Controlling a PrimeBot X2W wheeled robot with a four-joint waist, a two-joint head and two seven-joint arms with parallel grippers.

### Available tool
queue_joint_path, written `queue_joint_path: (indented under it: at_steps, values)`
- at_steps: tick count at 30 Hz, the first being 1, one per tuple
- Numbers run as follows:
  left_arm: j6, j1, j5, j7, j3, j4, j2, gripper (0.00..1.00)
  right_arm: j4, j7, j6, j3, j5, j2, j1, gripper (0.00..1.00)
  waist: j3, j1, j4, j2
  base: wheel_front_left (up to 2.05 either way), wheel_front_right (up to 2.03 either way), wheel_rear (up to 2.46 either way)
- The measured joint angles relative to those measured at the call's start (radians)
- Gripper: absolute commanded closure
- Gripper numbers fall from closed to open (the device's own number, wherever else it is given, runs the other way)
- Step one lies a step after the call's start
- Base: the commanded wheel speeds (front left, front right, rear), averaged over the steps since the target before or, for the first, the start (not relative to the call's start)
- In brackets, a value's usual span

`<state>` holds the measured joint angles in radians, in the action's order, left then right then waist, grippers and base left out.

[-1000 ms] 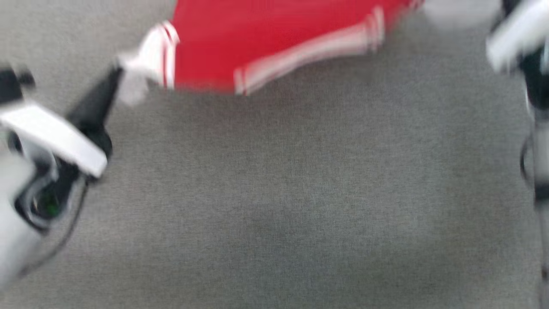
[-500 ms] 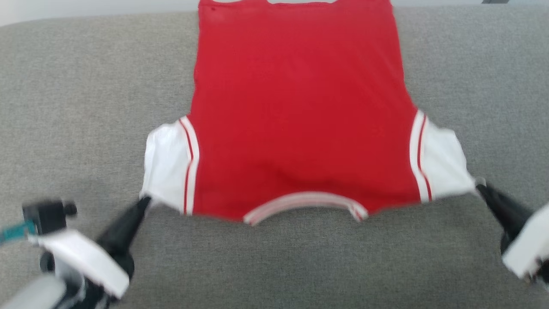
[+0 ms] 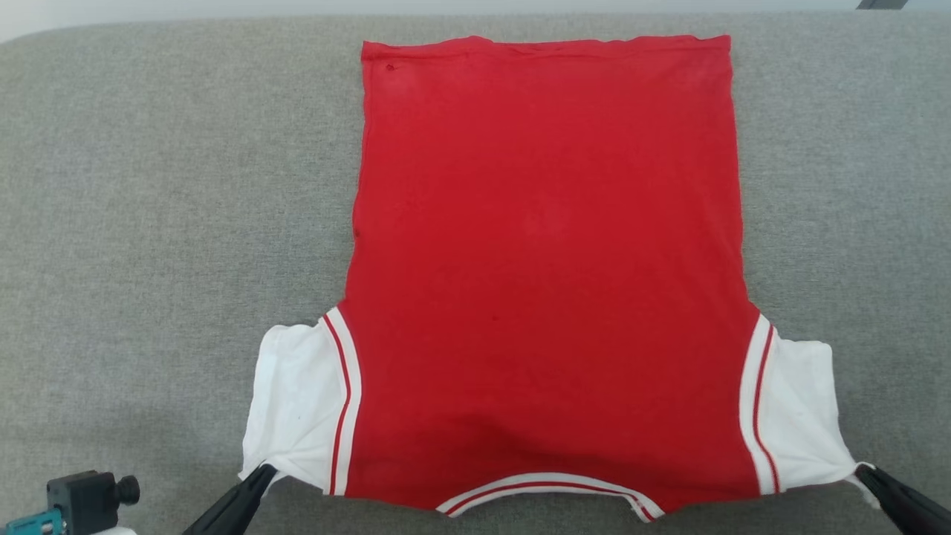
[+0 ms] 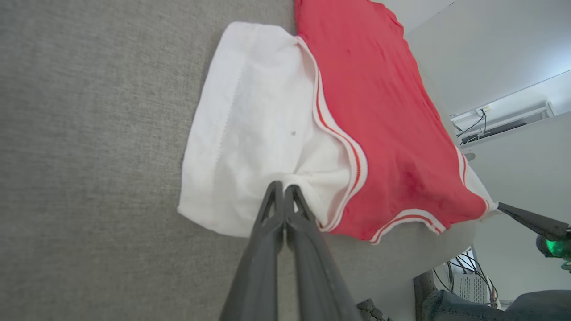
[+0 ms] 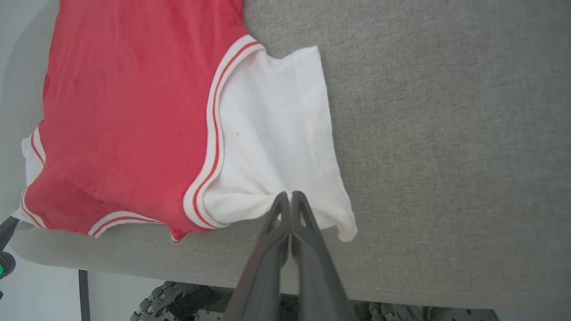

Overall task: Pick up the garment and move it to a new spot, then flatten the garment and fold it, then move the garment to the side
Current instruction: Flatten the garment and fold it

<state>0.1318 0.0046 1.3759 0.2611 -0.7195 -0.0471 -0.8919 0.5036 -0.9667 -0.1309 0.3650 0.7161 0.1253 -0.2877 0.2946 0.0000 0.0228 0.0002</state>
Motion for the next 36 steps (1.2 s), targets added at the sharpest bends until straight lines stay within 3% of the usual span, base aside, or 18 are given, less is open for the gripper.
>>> queue_joint_path:
  at_steps: [5,9,18,24,25,26,31,36]
  values:
    - [0.0,0.005,-0.014,0.0,0.013,-0.016,0.031,1.0,-0.051,0.02,0.0,-0.009,-0.02,-0.007,0.028,1.0,0.014,0.0,0.001,0.0,0.0,0.0,0.0]
    - [0.0,-0.021,-0.011,0.0,-0.002,-0.001,0.05,1.0,-0.12,0.037,0.0,-0.08,-0.103,0.05,0.069,1.0,0.031,0.0,-0.003,0.0,0.0,0.0,0.0]
    - [0.0,-0.077,0.004,0.0,-0.054,0.086,0.09,1.0,-0.315,0.123,0.0,-0.186,-0.146,0.046,0.14,1.0,0.07,0.0,-0.009,-0.0001,0.0,0.0,0.0]
    - [0.0,-0.105,0.008,0.0,-0.069,0.103,0.103,1.0,-0.382,0.189,-0.003,-0.219,-0.155,0.052,0.171,1.0,0.083,0.0,-0.014,0.0,0.0,0.0,0.0]
    - [0.0,-0.105,0.008,0.001,-0.072,0.104,0.102,1.0,-0.385,0.201,-0.003,-0.227,-0.164,0.059,0.174,0.67,0.084,0.0,-0.015,0.0,0.0,0.0,0.0]
    - [0.0,-0.107,0.008,0.001,-0.071,0.104,0.102,1.0,-0.386,0.207,-0.004,-0.233,-0.168,0.064,0.177,0.0,0.085,0.0,-0.016,0.0,0.0,0.0,0.0]
    - [0.0,-0.105,0.011,0.001,-0.055,0.084,0.096,1.0,-0.322,0.227,-0.005,-0.235,-0.156,0.069,0.188,0.0,0.084,0.0,-0.016,0.0,0.0,0.0,0.0]
    - [0.0,-0.1,-0.018,0.0,-0.041,0.052,0.092,1.0,-0.182,0.157,0.0,-0.15,-0.165,0.132,0.259,0.0,0.088,0.0,0.0,-0.0002,0.0,0.0,0.0]
